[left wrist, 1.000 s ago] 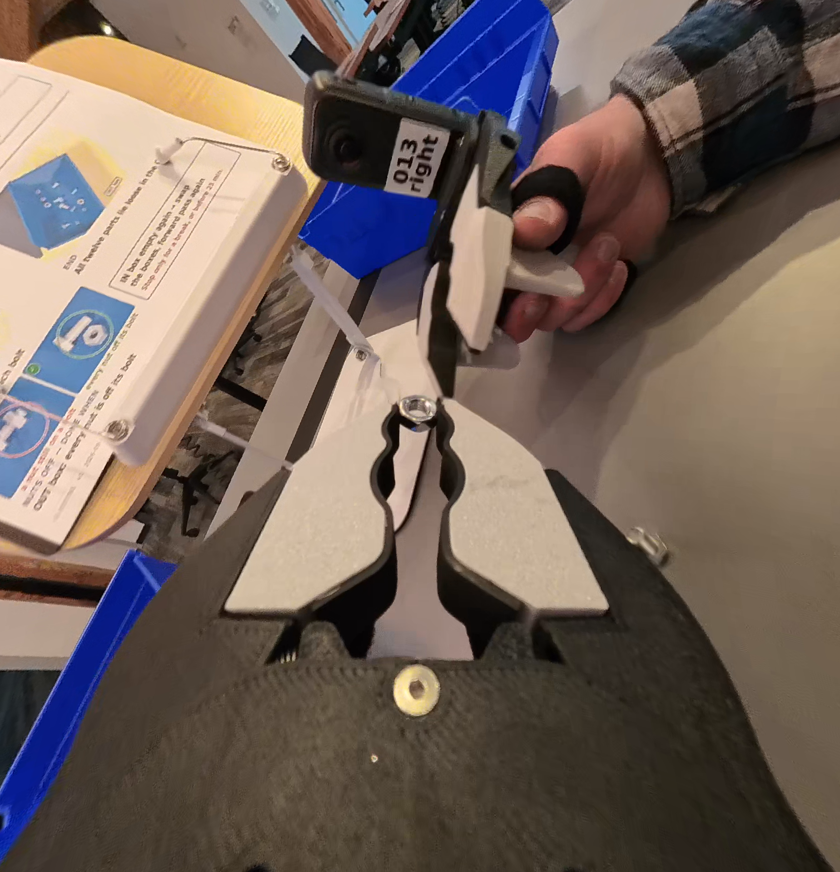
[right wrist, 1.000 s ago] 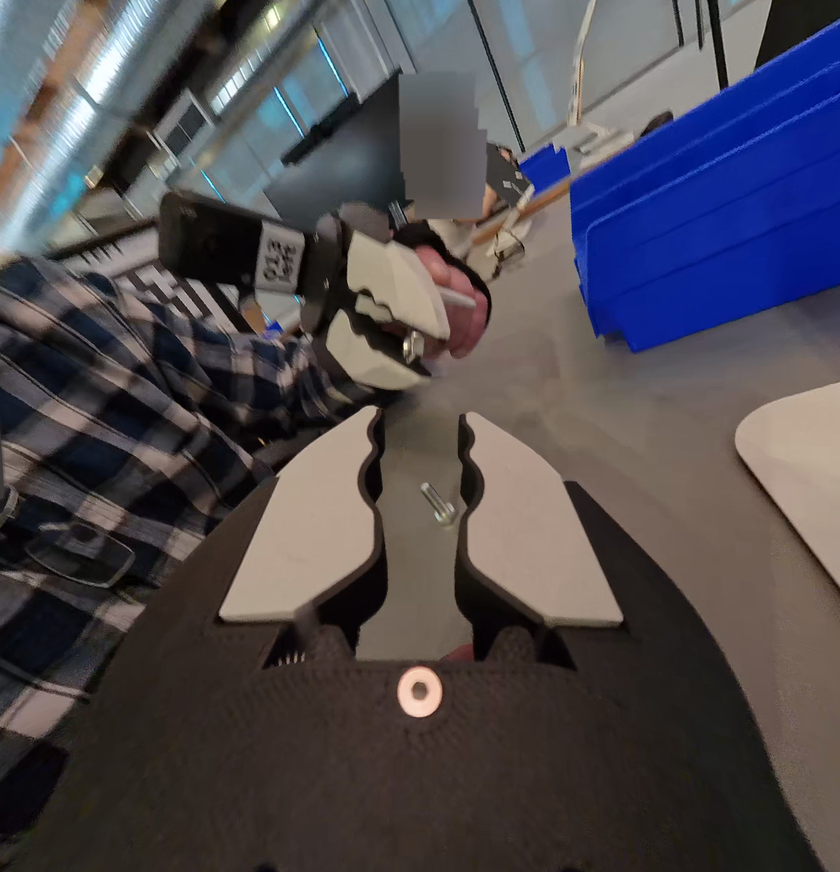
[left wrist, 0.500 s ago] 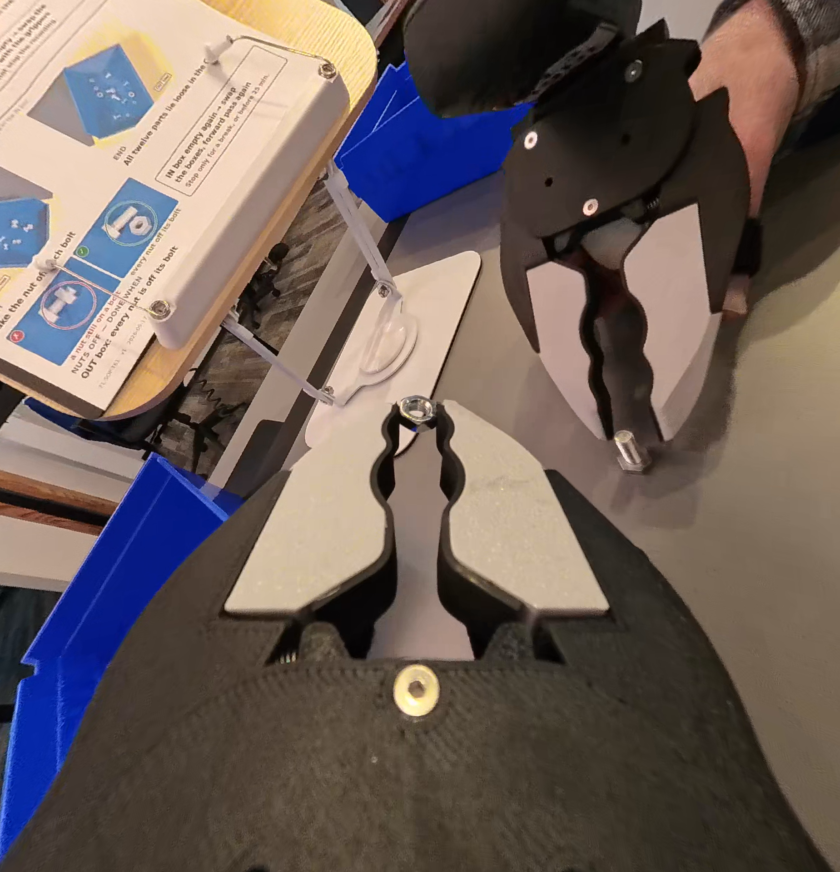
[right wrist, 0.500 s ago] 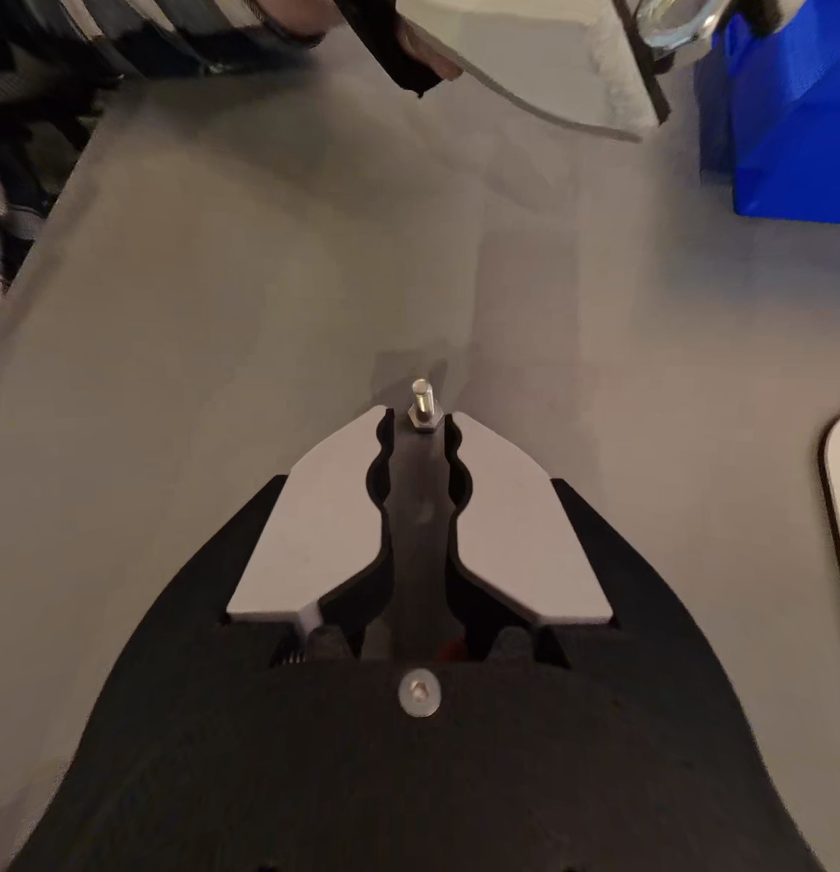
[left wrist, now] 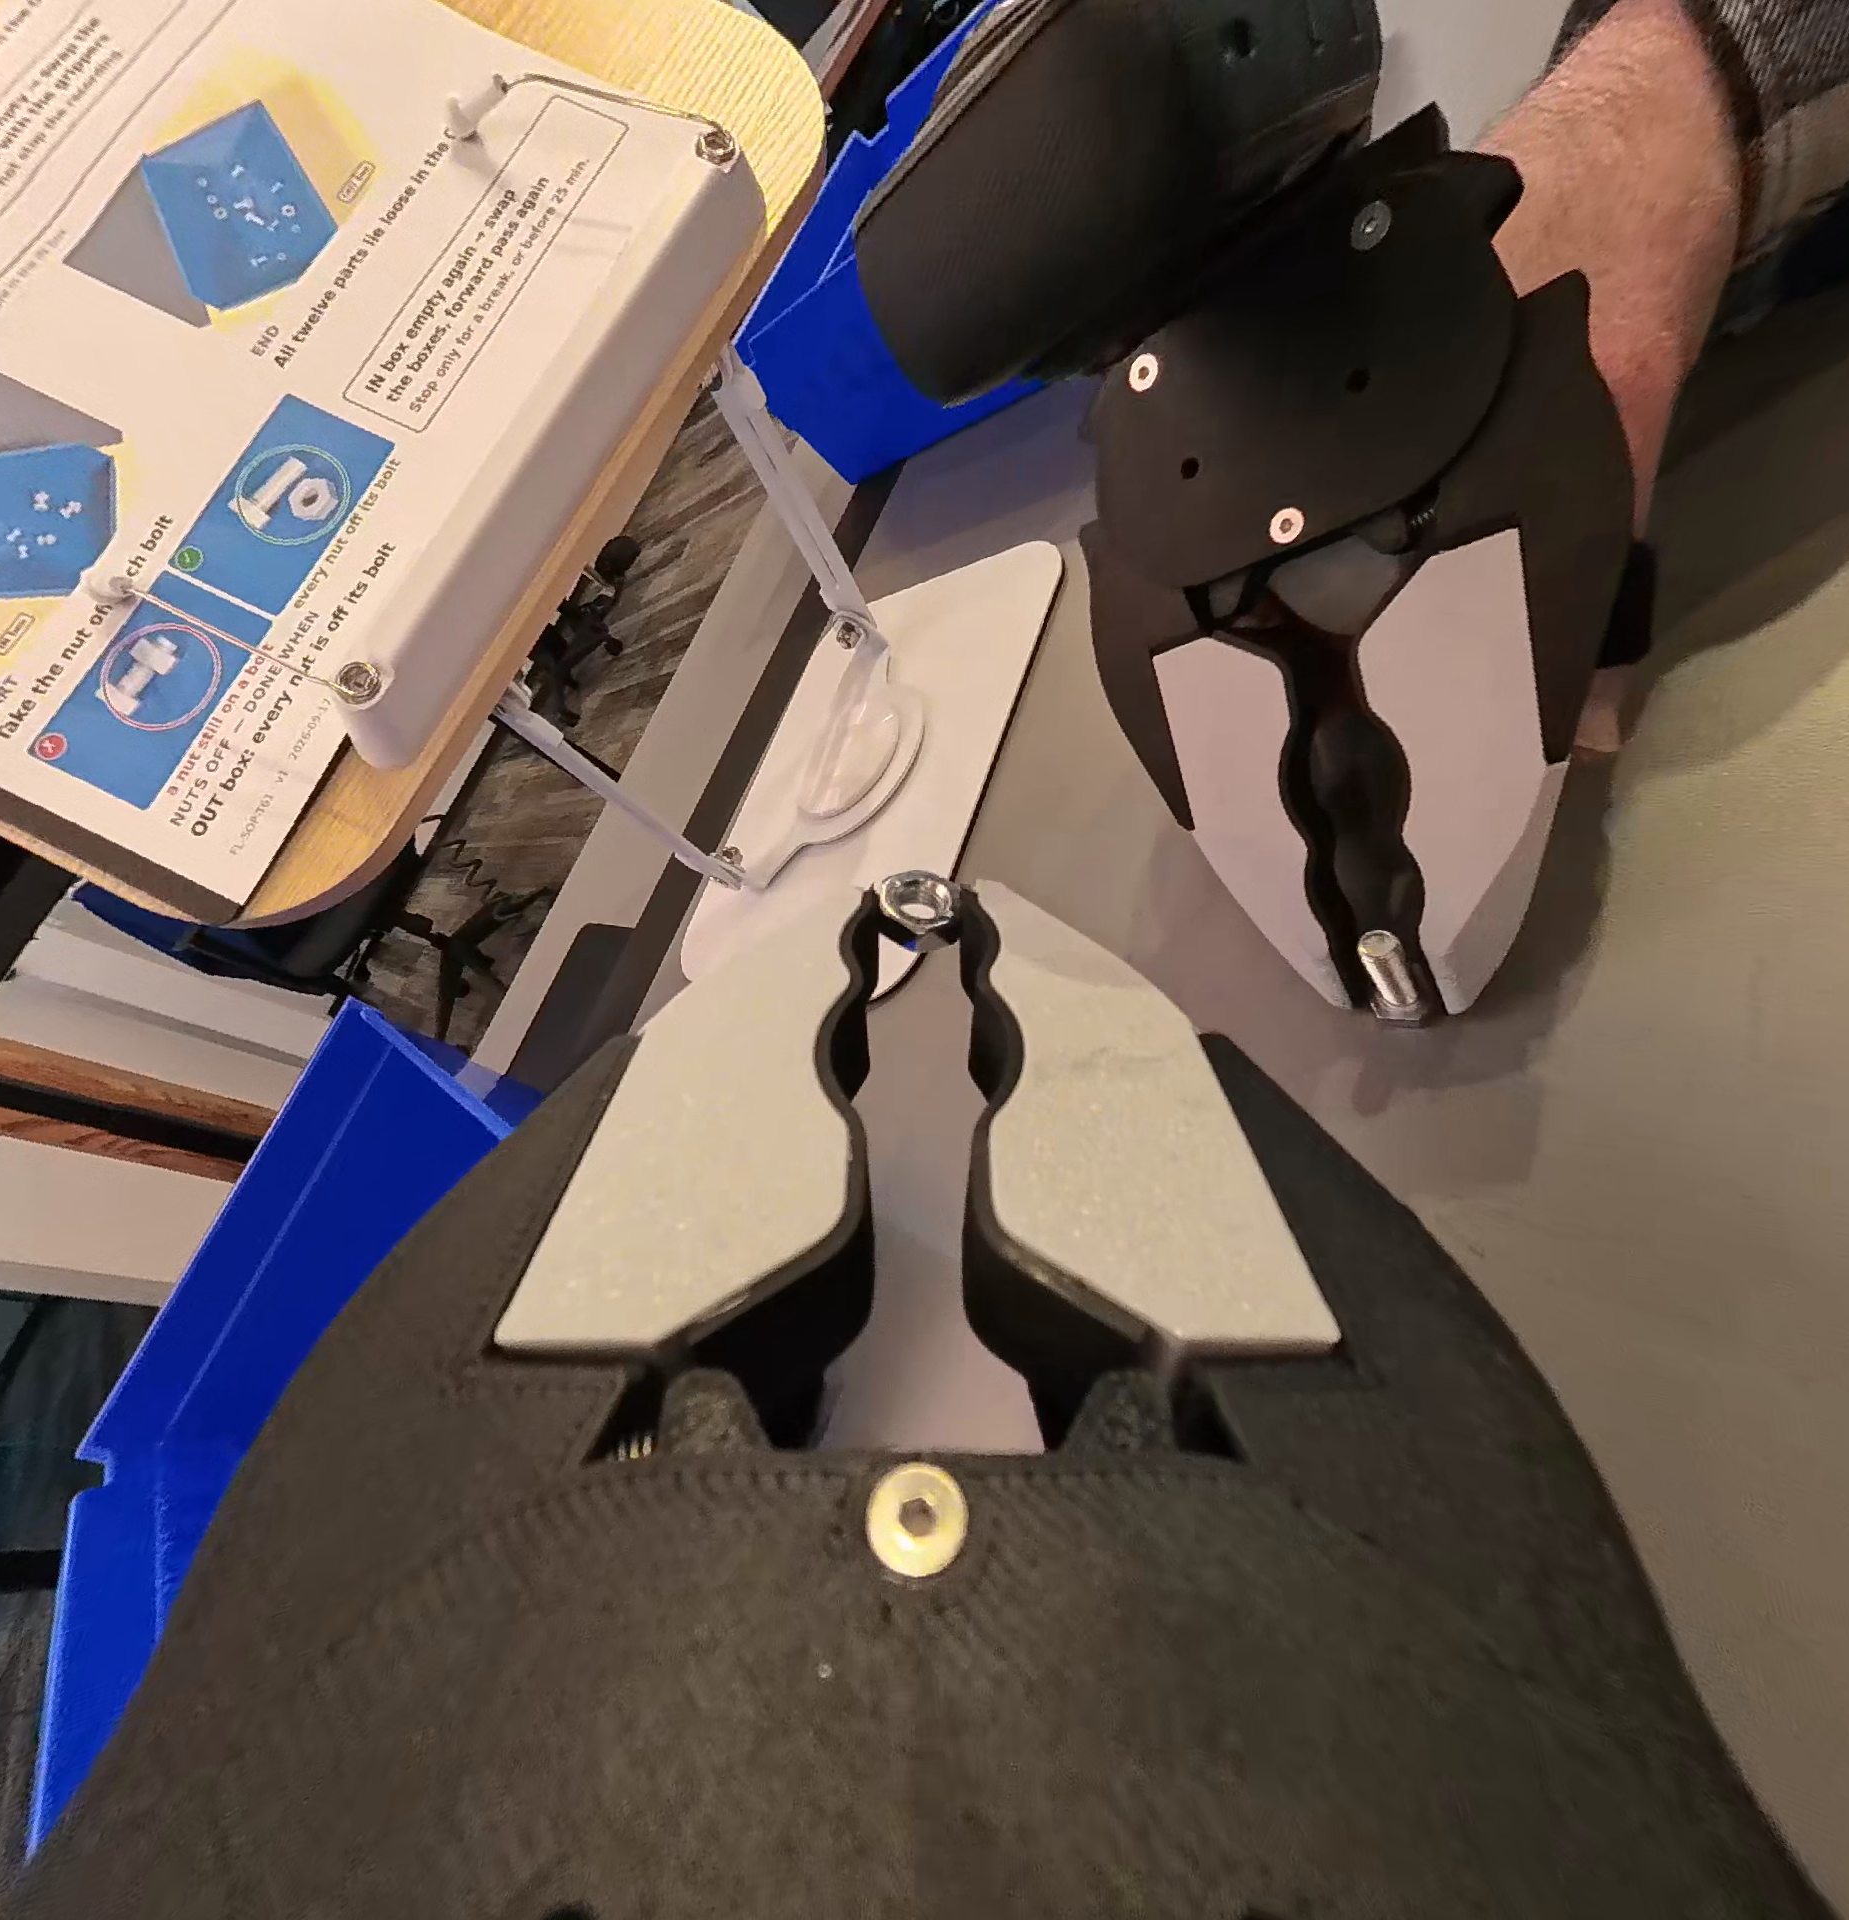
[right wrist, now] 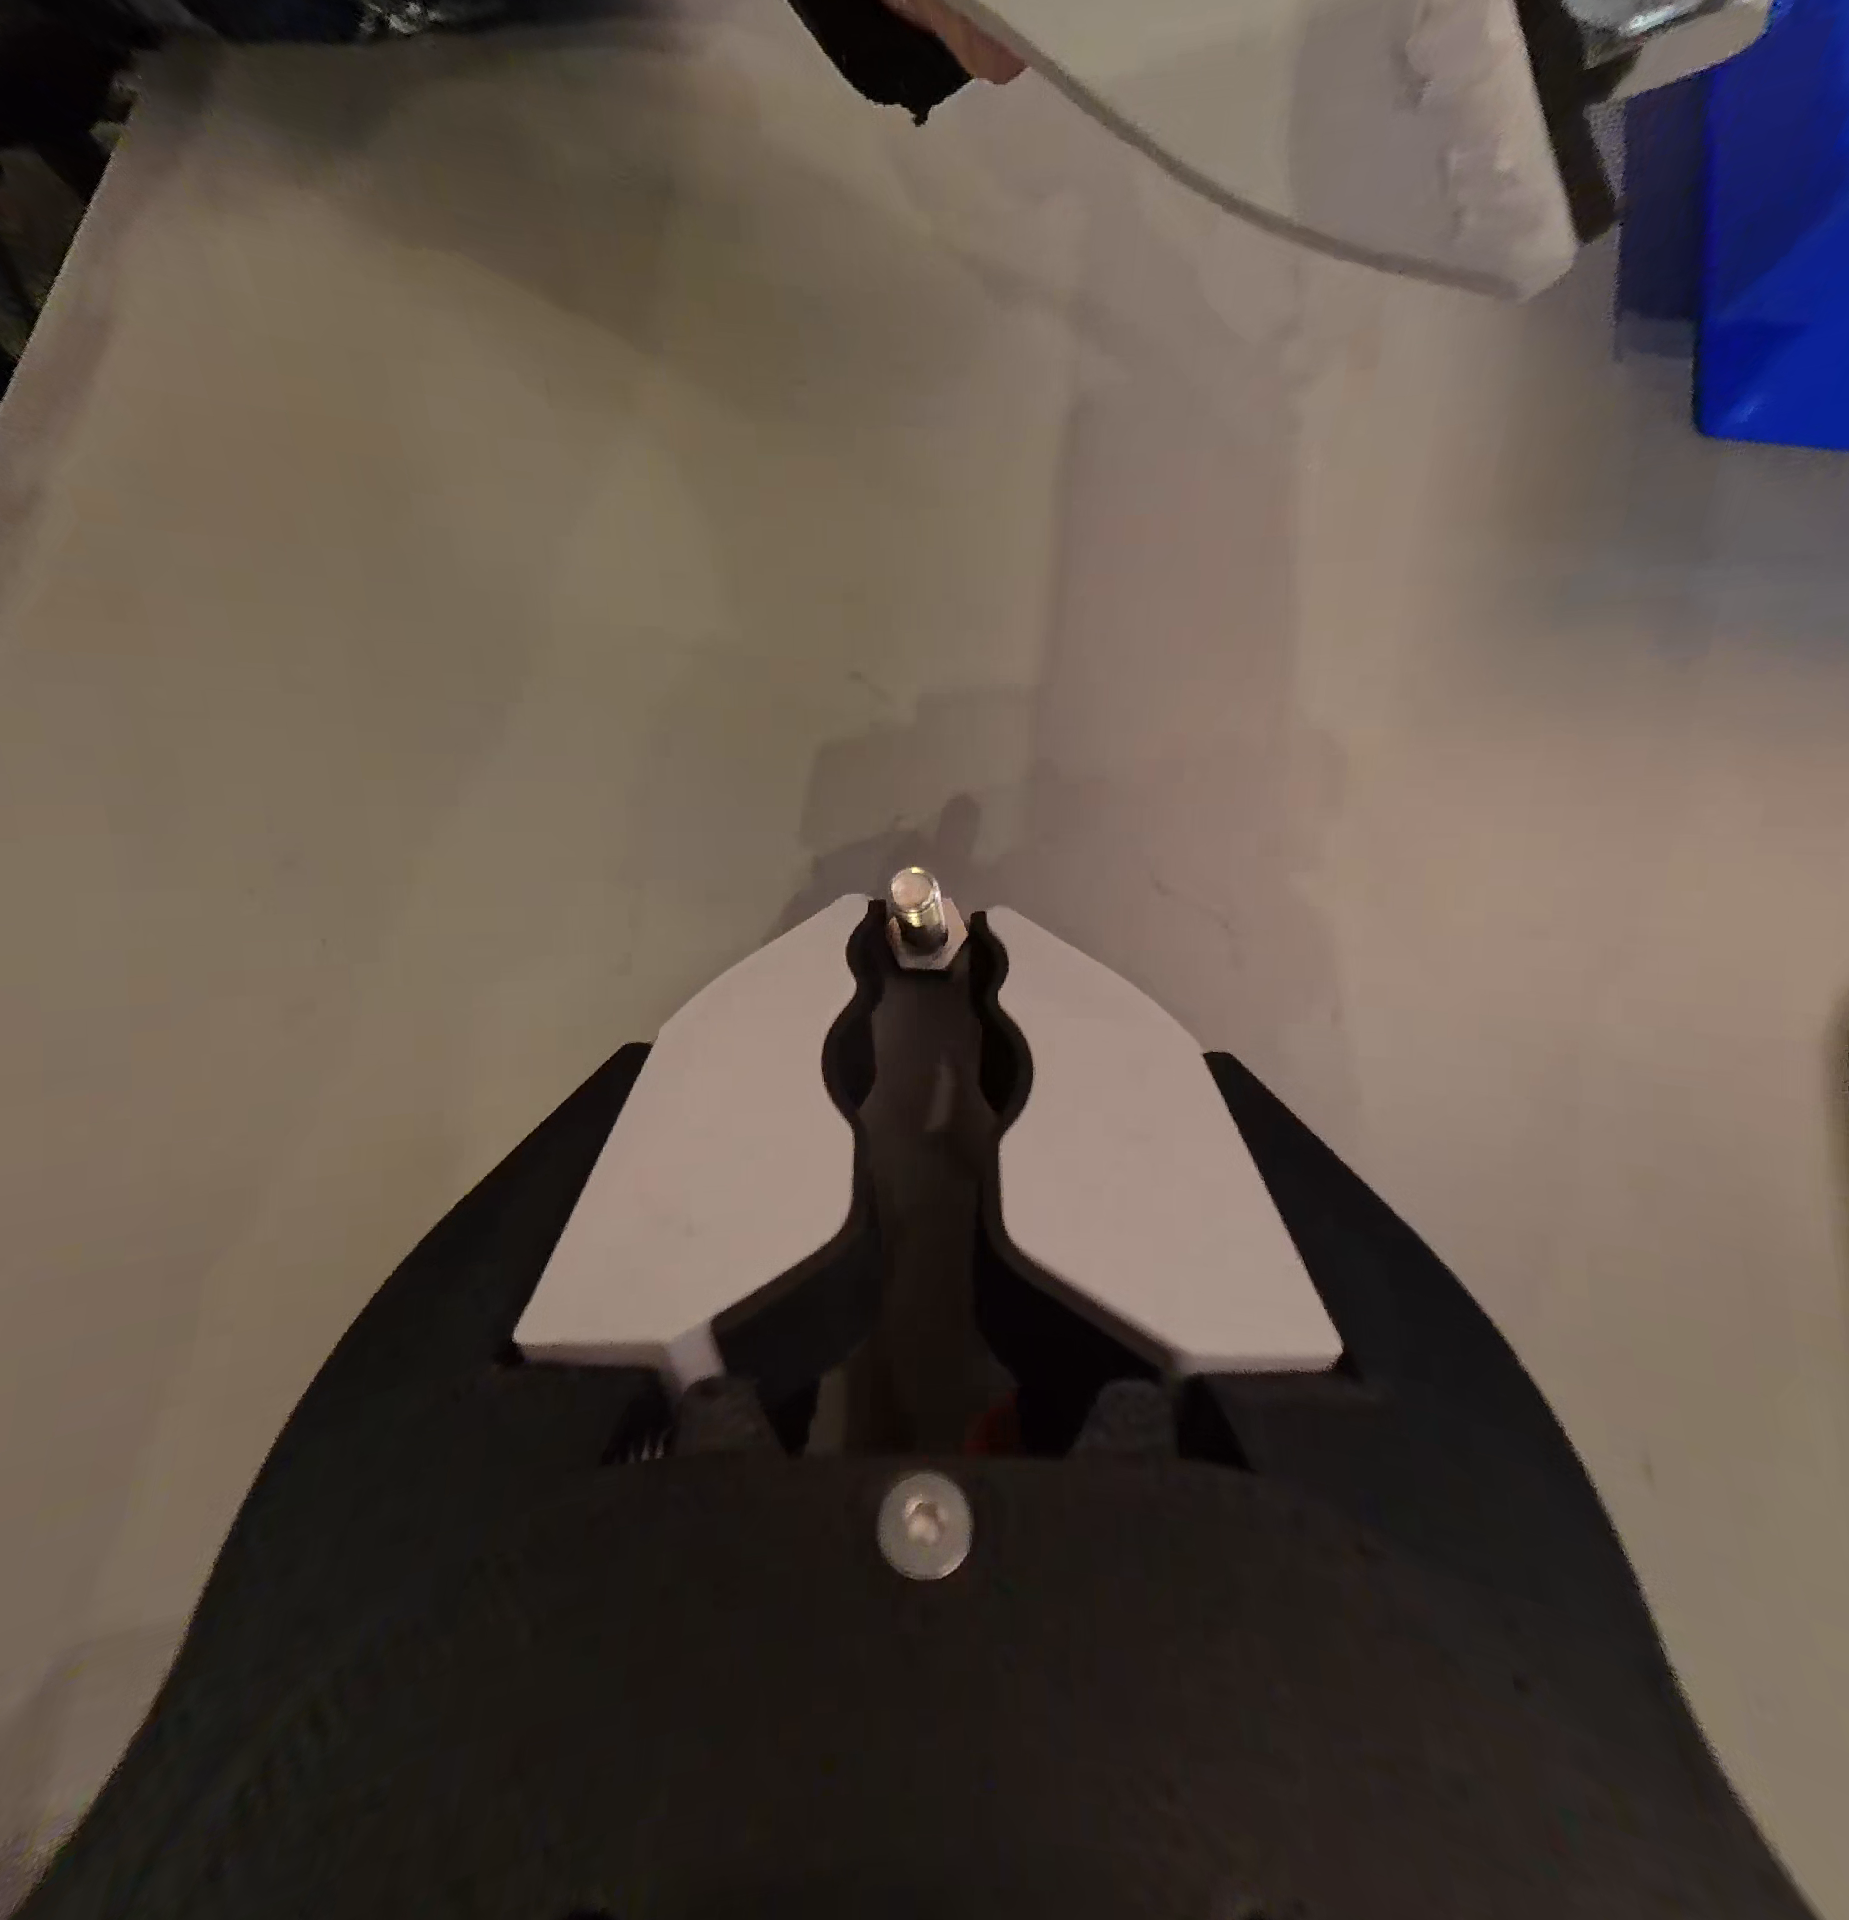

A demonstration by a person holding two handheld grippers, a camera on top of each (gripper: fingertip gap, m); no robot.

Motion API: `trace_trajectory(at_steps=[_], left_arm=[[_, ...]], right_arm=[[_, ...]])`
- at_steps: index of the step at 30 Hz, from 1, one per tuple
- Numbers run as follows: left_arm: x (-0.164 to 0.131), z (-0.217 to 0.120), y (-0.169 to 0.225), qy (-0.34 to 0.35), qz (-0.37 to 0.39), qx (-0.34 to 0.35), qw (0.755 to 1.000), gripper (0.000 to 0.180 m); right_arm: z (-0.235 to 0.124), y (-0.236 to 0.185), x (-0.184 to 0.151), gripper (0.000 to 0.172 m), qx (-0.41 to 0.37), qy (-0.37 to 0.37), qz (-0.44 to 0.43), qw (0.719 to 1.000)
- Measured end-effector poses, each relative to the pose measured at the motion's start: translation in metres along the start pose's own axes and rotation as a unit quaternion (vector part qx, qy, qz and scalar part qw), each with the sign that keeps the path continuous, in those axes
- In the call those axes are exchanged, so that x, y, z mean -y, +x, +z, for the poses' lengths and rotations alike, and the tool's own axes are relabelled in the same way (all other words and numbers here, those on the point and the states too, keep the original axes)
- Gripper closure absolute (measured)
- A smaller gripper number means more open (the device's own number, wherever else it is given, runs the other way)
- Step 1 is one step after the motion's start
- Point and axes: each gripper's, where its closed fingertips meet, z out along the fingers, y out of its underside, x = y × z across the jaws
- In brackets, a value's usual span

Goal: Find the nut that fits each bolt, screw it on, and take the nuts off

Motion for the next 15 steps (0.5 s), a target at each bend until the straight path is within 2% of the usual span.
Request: trace_trajectory(at_steps=[15], left_arm=[[-0.005, 0.011, 0.016, -0.019, 0.03, -0.017, 0.999, 0.166]], right_arm=[[-0.019, 0.003, 0.016, 0.158, 0.04, 0.085, 0.056, 0.994]])
